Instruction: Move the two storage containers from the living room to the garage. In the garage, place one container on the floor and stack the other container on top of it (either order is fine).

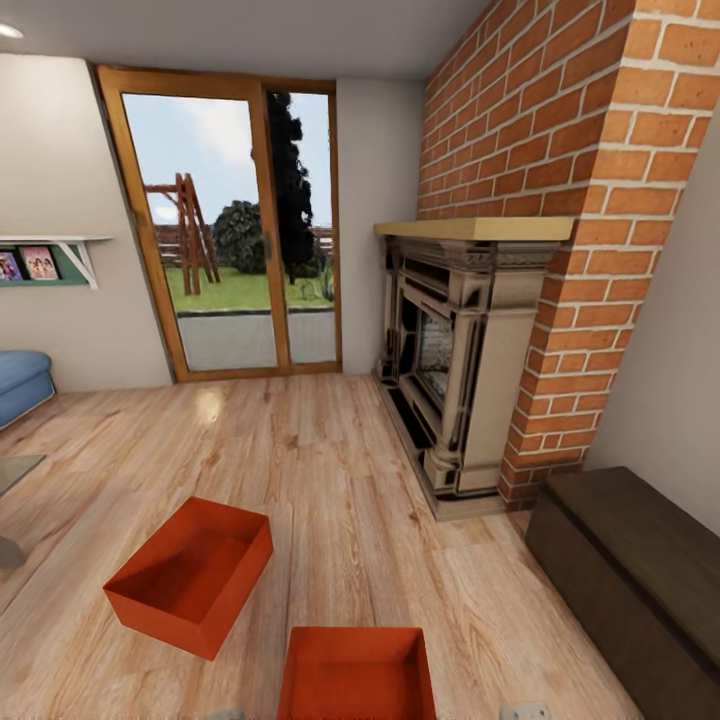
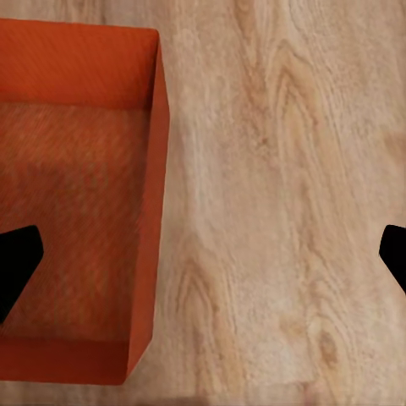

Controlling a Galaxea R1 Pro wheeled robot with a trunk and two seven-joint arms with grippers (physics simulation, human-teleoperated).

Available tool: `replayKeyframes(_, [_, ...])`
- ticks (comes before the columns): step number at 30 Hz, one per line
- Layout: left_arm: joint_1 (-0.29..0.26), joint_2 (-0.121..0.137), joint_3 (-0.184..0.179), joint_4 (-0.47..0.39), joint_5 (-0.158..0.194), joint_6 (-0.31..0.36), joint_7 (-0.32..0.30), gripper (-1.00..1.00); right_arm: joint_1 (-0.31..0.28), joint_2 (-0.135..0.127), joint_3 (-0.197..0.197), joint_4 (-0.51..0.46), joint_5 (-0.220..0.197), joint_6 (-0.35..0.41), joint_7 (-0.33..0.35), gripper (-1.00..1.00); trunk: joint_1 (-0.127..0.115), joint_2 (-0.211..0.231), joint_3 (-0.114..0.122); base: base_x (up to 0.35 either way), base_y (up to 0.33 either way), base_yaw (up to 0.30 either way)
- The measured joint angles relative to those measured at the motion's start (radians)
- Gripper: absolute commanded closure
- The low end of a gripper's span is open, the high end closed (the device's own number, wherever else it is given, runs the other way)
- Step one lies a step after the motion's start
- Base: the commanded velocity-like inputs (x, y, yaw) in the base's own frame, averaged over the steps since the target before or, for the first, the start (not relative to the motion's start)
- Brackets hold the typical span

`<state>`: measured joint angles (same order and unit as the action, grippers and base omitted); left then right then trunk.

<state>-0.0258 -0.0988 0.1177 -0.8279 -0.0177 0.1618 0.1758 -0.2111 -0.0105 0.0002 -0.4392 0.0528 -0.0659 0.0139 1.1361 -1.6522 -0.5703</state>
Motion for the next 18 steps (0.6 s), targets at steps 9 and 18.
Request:
replayKeyframes(9, [-0.035,-0.005,-0.001,-0.117,-0.004,0.137,0.002,-1.00,0.000,-0.023,-0.002,0.000,-0.003,0.002,0.009,-1.00,0.035,-0.063,-0.042,0.000,0.000,0.000])
replayKeyframes(18, [-0.082,-0.027,-0.005,-0.123,-0.005,0.200,0.004,-1.00,-0.006,-0.027,-0.004,-0.008,0.001,0.008,0.009,-1.00,0.069,-0.126,-0.085,0.000,0.000,0.000])
